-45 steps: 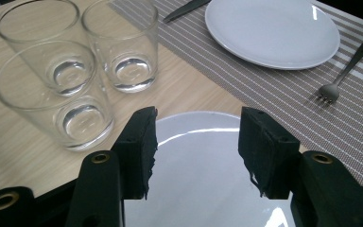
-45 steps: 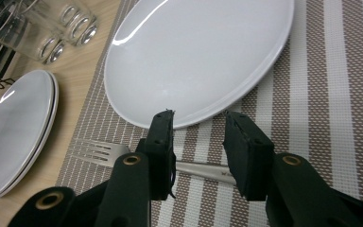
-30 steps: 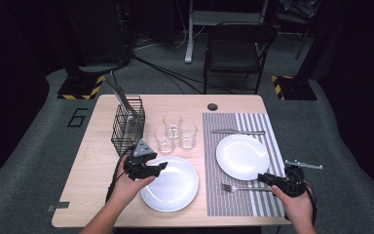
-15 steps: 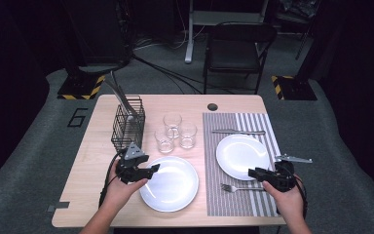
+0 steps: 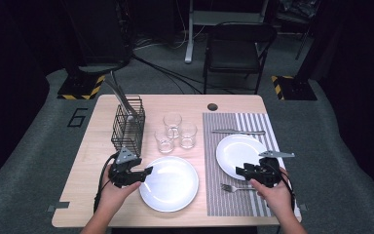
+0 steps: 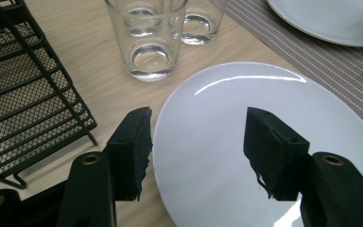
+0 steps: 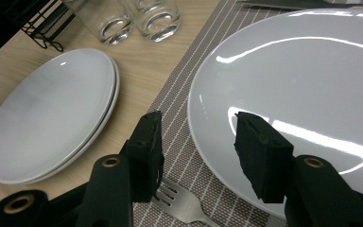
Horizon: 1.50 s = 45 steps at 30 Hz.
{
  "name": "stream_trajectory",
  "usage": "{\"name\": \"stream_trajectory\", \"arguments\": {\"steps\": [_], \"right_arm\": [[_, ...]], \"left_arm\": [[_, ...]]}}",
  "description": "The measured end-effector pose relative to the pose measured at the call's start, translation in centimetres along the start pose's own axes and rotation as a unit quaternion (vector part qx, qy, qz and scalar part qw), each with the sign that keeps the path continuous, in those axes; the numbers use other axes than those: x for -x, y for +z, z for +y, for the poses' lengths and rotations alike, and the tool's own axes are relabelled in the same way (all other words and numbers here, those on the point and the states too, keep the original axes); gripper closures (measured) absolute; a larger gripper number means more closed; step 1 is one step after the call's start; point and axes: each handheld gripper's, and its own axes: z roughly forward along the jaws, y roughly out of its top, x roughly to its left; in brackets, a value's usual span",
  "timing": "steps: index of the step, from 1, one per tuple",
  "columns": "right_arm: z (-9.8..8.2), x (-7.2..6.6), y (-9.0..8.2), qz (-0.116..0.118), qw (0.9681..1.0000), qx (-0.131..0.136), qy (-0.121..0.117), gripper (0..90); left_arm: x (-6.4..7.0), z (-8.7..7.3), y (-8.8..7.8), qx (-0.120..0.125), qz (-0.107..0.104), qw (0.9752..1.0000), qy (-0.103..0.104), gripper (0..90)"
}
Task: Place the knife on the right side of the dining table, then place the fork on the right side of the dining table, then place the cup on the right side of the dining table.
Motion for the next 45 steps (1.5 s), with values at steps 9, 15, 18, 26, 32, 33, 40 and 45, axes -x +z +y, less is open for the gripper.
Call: {"name": "stream_trajectory", "arguments": {"steps": [9, 15, 18, 26, 32, 33, 40, 45], "right_arm": [[0.8, -1.2, 1.6, -0.003, 0.9998, -0.013, -0.013, 45.4], [1.3, -2.0, 2.4, 0.006, 0.9996, -0.019, -0.019, 41.5], [1.5, -2.2, 2.8, 0.002, 0.999, -0.015, -0.041, 41.5], [2.2, -2.5, 3.4, -0.002, 0.9973, -0.012, -0.073, 38.2], [2.6, -2.6, 4.5, 0.008, 0.9973, -0.029, -0.067, 34.8], [2.7, -2.5, 4.8, 0.009, 0.9965, -0.031, -0.077, 34.8], [3.5, -2.8, 5.7, 0.0, 0.9956, -0.028, -0.089, 34.8], [4.2, -3.4, 6.4, 0.006, 0.9955, -0.024, -0.092, 35.2]], "left_arm": [[-0.7, -0.8, 0.4, -0.006, 0.01, 0.9999, -0.001, 41.5], [-0.9, -1.1, 0.9, -0.006, 0.004, 1.0, -0.002, 40.8], [-1.1, -1.2, 1.1, -0.013, -0.001, 0.9999, 0.0, 40.8], [-1.4, -1.6, 1.2, -0.017, -0.004, 0.9997, -0.016, 40.9], [-1.8, -2.0, 1.4, -0.016, -0.001, 0.9996, -0.023, 40.4], [-1.8, -2.0, 1.4, -0.016, -0.002, 0.9996, -0.025, 39.2], [-2.3, -2.2, 1.4, -0.012, 0.001, 0.9993, -0.035, 38.7], [-2.5, -2.3, 1.3, -0.009, 0.005, 0.9991, -0.04, 37.9]]}}
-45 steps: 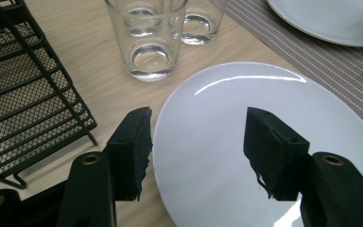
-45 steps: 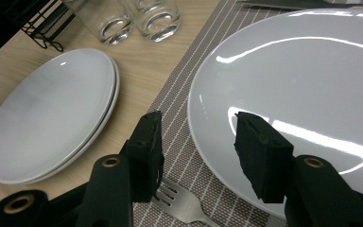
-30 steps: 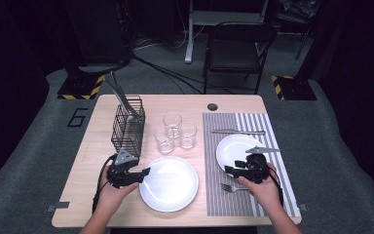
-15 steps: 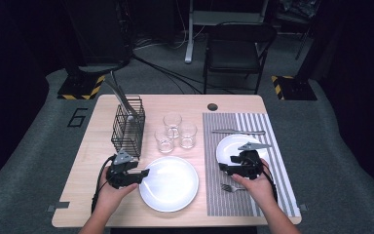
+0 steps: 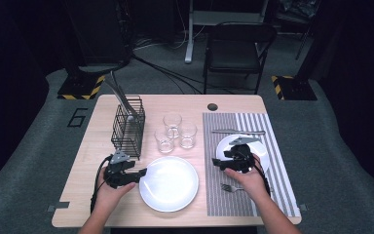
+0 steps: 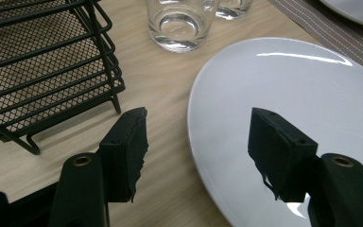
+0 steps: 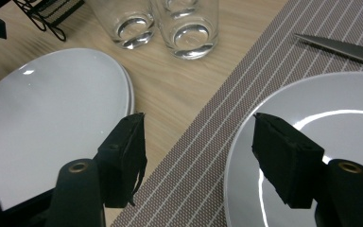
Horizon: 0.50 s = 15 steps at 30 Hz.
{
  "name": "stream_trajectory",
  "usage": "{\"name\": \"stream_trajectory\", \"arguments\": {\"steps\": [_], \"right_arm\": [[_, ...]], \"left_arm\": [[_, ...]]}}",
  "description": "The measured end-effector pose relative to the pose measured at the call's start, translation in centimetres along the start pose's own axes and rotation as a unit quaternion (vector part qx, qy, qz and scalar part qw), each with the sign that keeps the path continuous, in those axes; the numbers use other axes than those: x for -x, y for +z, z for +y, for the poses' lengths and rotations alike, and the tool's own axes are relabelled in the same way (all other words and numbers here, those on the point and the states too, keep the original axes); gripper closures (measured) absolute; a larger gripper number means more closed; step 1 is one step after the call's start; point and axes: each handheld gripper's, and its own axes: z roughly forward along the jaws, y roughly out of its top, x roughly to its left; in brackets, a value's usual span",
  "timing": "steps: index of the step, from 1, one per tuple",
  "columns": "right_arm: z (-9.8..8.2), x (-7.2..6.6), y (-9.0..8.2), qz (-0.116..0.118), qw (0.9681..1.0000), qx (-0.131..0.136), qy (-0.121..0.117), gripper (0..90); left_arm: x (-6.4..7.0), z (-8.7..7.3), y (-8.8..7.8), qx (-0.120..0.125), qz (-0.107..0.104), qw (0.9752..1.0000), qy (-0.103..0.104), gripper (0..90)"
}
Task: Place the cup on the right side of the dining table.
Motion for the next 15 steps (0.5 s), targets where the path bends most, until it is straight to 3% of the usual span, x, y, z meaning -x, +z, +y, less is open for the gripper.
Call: {"name": "stream_trajectory", "arguments": {"steps": [15], "right_arm": [[1.9, -1.0, 2.5, 0.004, 0.9997, -0.007, -0.025, 28.9]], "left_arm": [[0.0, -0.2, 0.1, -0.002, -0.002, 1.0, 0.001, 37.5]]}}
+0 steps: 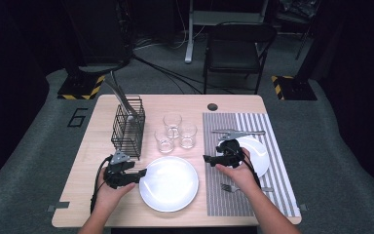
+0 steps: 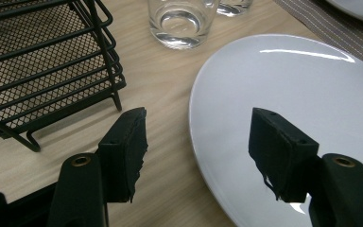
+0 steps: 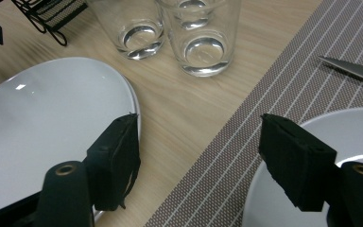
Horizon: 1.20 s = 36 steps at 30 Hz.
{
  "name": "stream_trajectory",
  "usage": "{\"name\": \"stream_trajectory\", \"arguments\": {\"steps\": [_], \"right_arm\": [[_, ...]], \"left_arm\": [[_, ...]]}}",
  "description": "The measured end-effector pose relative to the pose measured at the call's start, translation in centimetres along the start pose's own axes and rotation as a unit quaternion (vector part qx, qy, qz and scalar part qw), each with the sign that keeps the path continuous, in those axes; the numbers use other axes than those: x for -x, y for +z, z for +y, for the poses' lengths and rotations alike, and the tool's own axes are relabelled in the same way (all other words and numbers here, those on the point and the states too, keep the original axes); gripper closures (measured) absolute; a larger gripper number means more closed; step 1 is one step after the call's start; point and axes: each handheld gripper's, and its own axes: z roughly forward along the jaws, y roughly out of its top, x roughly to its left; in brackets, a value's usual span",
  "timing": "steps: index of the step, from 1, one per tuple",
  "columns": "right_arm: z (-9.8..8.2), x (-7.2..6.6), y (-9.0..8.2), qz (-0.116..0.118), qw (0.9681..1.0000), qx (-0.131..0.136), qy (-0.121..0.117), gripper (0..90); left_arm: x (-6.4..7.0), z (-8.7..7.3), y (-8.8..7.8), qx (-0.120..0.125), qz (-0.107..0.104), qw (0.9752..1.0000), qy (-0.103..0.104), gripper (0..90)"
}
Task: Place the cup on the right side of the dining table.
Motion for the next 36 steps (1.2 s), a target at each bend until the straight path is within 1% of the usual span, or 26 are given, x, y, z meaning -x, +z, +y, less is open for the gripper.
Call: {"name": "stream_trajectory", "arguments": {"steps": [1, 4, 6, 9, 10, 11, 14, 16, 17, 18, 19, 22, 23, 27, 28, 29, 31, 32, 34, 36], "right_arm": [[0.2, 0.0, 0.2, -0.001, 1.0, 0.0, -0.006, 28.0], [0.6, -0.1, 0.5, -0.001, 1.0, -0.002, -0.008, 27.9], [1.0, -0.1, 0.8, -0.001, 0.9998, 0.001, -0.017, 27.9], [1.4, -0.3, 1.1, 0.003, 0.9998, 0.0, -0.017, 27.2], [1.6, -0.3, 1.2, 0.004, 0.9998, -0.001, -0.019, 27.0], [1.8, -0.4, 1.4, 0.004, 0.9998, -0.008, -0.017, 26.3], [2.5, -0.8, 1.7, 0.001, 0.9995, -0.011, -0.029, 25.1], [3.0, -1.1, 1.8, 0.002, 0.9995, -0.013, -0.028, 24.9], [3.3, -1.2, 1.9, 0.002, 0.9995, -0.009, -0.032, 24.8], [3.5, -1.3, 1.9, 0.001, 0.9995, -0.01, -0.029, 24.9], [3.8, -1.4, 2.0, 0.002, 0.9995, -0.009, -0.031, 24.9], [4.4, -1.7, 2.3, 0.002, 0.9995, -0.009, -0.03, 24.9], [4.5, -1.8, 2.5, 0.001, 0.9993, -0.009, -0.035, 24.9], [5.3, -1.9, 3.1, 0.001, 0.9994, -0.011, -0.033, 24.8], [5.4, -1.9, 3.2, 0.0, 0.9993, -0.01, -0.036, 24.7], [5.5, -1.9, 3.4, 0.0, 0.9994, -0.013, -0.033, 24.4], [5.7, -1.9, 3.7, -0.002, 0.9992, -0.013, -0.038, 24.3], [5.9, -1.9, 3.8, -0.003, 0.9991, -0.013, -0.039, 24.3], [6.1, -2.0, 3.9, -0.005, 0.9993, -0.015, -0.033, 24.3], [6.3, -2.0, 4.2, -0.007, 0.9991, -0.013, -0.04, 24.4]], "left_arm": [[0.0, 0.0, 0.0, 0.001, 0.0, 1.0, -0.001, 37.3], [0.0, 0.0, 0.0, -0.001, -0.002, 1.0, -0.001, 37.0], [0.0, 0.0, 0.0, 0.0, -0.001, 1.0, -0.001, 36.6], [0.0, 0.0, 0.0, 0.002, -0.001, 1.0, -0.002, 35.9], [0.0, 0.0, 0.0, 0.001, -0.001, 1.0, -0.003, 35.9], [0.0, 0.0, 0.0, 0.005, 0.0, 1.0, -0.003, 35.8], [0.0, 0.1, -0.2, 0.008, -0.003, 0.9999, -0.006, 35.1], [0.0, 0.1, -0.4, 0.006, -0.005, 1.0, -0.006, 34.7], [0.0, 0.1, -0.4, 0.006, -0.005, 1.0, -0.006, 34.4], [0.0, 0.1, -0.4, 0.007, -0.005, 0.9999, -0.008, 34.3], [0.0, 0.1, -0.4, 0.007, -0.006, 0.9999, -0.011, 33.9], [0.0, 0.1, -0.3, 0.007, -0.008, 0.9999, -0.008, 33.4], [-0.1, 0.1, -0.3, 0.009, -0.01, 0.9999, -0.01, 32.9], [-0.2, 0.0, -0.2, 0.007, -0.009, 0.9998, -0.018, 31.5], [-0.3, 0.0, -0.2, 0.005, -0.009, 0.9997, -0.021, 30.7], [-0.3, 0.0, -0.2, 0.006, -0.007, 0.9998, -0.02, 30.5], [-0.3, 0.0, -0.1, 0.009, -0.005, 0.9997, -0.021, 29.9], [-0.4, 0.0, -0.2, 0.004, -0.006, 0.9998, -0.019, 29.7], [-0.4, 0.0, -0.3, 0.003, -0.005, 0.9998, -0.018, 29.7], [-0.4, -0.1, -0.2, 0.004, -0.004, 0.9998, -0.017, 29.7]]}}
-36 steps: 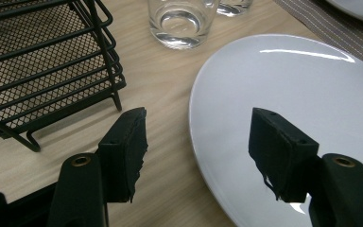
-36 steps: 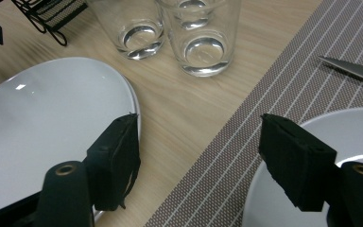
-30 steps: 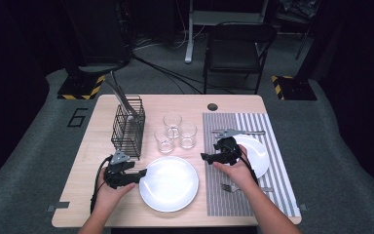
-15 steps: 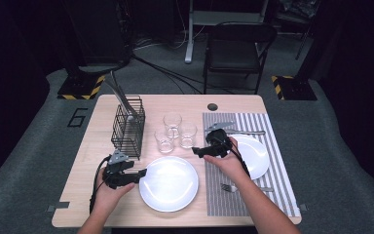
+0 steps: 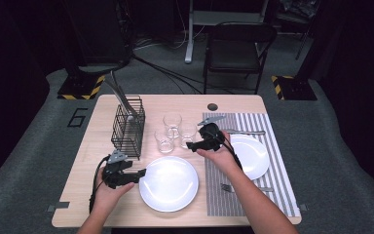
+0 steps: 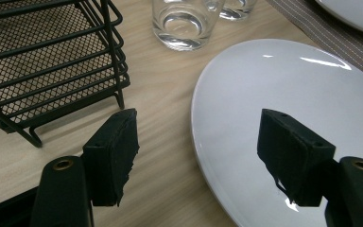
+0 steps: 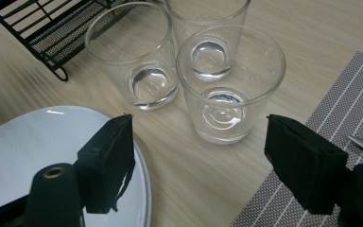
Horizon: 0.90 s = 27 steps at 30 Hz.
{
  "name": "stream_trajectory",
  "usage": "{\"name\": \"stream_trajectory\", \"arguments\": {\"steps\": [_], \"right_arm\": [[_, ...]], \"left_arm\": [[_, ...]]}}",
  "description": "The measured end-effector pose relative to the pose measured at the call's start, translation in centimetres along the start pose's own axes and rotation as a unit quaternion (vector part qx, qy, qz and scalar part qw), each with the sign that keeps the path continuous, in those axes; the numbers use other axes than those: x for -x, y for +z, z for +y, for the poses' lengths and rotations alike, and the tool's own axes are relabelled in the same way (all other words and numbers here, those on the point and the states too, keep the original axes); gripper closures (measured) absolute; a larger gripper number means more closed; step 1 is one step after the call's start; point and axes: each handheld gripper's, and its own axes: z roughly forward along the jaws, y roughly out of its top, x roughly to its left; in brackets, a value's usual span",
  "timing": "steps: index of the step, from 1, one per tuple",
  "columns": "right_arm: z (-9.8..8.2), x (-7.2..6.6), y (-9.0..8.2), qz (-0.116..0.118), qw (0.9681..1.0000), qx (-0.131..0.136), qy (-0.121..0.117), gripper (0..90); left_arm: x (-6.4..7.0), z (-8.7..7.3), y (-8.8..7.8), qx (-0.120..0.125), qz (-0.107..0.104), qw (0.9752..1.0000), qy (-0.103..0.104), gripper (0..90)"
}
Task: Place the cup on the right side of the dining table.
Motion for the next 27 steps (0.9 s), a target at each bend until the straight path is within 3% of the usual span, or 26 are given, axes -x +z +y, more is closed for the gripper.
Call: {"name": "stream_trajectory", "arguments": {"steps": [19, 22, 27], "right_arm": [[1.8, 0.4, 2.5, -0.013, 0.9998, -0.014, 0.006, 26.8], [1.9, 0.4, 2.9, -0.026, 0.9996, -0.014, -0.002, 25.2], [2.4, 0.7, 3.4, -0.032, 0.9994, -0.01, 0.008, 24.2]], "left_arm": [[0.1, -0.2, 0.2, -0.003, -0.004, 1.0, 0.003, 30.2], [0.1, -0.2, 0.2, -0.003, -0.005, 1.0, 0.003, 30.2], [0.0, -0.2, 0.1, -0.005, -0.008, 1.0, 0.001, 30.2]]}}
